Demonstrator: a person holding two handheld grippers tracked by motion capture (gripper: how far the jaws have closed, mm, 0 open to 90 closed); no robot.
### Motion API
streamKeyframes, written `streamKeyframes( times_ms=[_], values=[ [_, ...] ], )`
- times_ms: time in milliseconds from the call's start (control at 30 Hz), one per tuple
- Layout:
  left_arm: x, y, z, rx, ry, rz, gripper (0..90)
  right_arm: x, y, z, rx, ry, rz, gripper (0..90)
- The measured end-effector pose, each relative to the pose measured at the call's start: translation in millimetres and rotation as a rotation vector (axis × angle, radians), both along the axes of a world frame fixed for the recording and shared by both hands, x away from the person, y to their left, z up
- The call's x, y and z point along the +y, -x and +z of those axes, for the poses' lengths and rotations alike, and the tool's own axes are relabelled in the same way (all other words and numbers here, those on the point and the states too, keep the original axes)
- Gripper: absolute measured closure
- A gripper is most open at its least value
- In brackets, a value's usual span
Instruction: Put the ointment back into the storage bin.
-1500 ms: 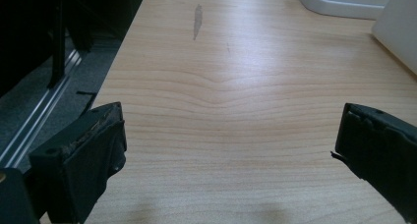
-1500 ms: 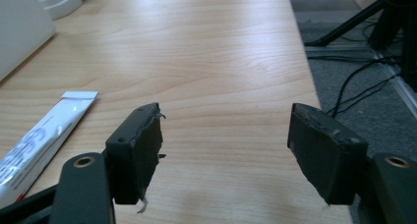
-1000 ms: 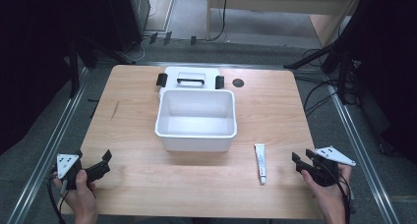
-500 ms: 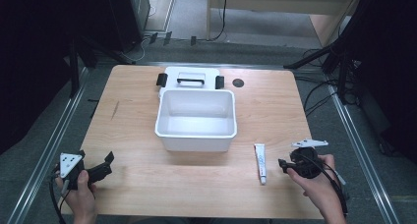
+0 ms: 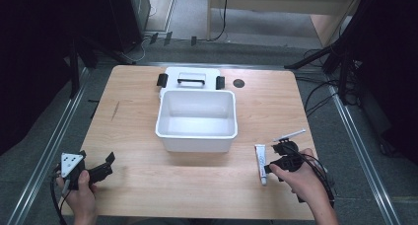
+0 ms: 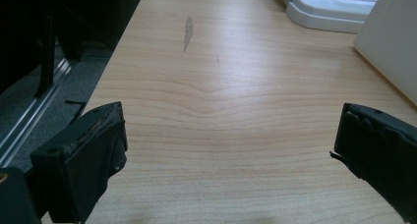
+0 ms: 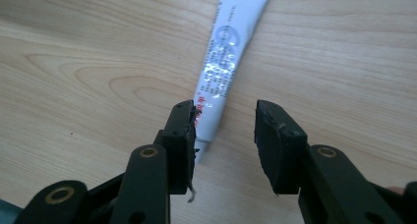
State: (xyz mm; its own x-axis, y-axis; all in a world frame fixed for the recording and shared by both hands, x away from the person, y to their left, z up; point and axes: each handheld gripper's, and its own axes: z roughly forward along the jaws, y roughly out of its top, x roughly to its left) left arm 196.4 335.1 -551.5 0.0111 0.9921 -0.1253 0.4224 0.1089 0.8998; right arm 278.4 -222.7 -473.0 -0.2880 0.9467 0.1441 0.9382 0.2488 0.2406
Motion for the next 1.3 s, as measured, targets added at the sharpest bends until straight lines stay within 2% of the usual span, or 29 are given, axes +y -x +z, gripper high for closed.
streamKeyframes(
  times_ms=[67, 233, 300, 367, 433, 467, 533, 567, 667, 933, 1300],
  values=[
    [0.6, -0.3, 0.0, 0.002, 0.003, -0.001, 0.0, 8.1, -3.4, -2.3, 0.023, 0.022, 0.019, 57.7],
    [1.2, -1.2, -0.1, 0.008, 0.011, -0.002, 0.0, 20.2, -9.8, -9.9, 0.076, 0.085, 0.026, 57.6],
    [1.3, -1.4, -0.2, 0.009, 0.012, -0.003, 0.0, 22.1, -10.6, -12.2, 0.084, 0.095, 0.041, 55.8],
    [1.5, -1.5, -0.1, 0.012, 0.013, -0.004, 0.0, 28.6, -11.8, -19.8, 0.107, 0.099, 0.101, 53.6],
    [1.6, -1.4, 0.0, 0.014, 0.013, -0.005, 0.0, 29.7, -12.3, -20.6, 0.097, 0.117, 0.098, 54.7],
    [1.7, -1.5, 0.0, 0.015, 0.015, -0.004, 0.0, 31.5, -14.2, -23.4, 0.100, 0.144, 0.094, 56.9],
    [1.6, -1.7, -0.1, 0.015, 0.016, -0.003, 0.0, 31.9, -14.9, -23.8, 0.098, 0.144, 0.091, 57.9],
    [1.6, -1.8, -0.1, 0.015, 0.017, -0.003, 0.0, 33.1, -16.5, -25.1, 0.092, 0.160, 0.072, 61.6],
    [1.6, -1.9, -0.2, 0.015, 0.018, -0.003, 0.0, 34.0, -17.5, -26.1, 0.093, 0.180, 0.065, 66.4],
    [1.8, -2.1, -0.2, 0.017, 0.016, -0.003, 0.0, 34.7, -16.9, -29.3, 0.130, 0.188, 0.082, 68.6],
    [1.7, -2.3, -0.3, 0.019, 0.016, -0.002, 0.1, 37.0, -19.2, -32.0, 0.140, 0.204, 0.094, 70.9]
  ],
)
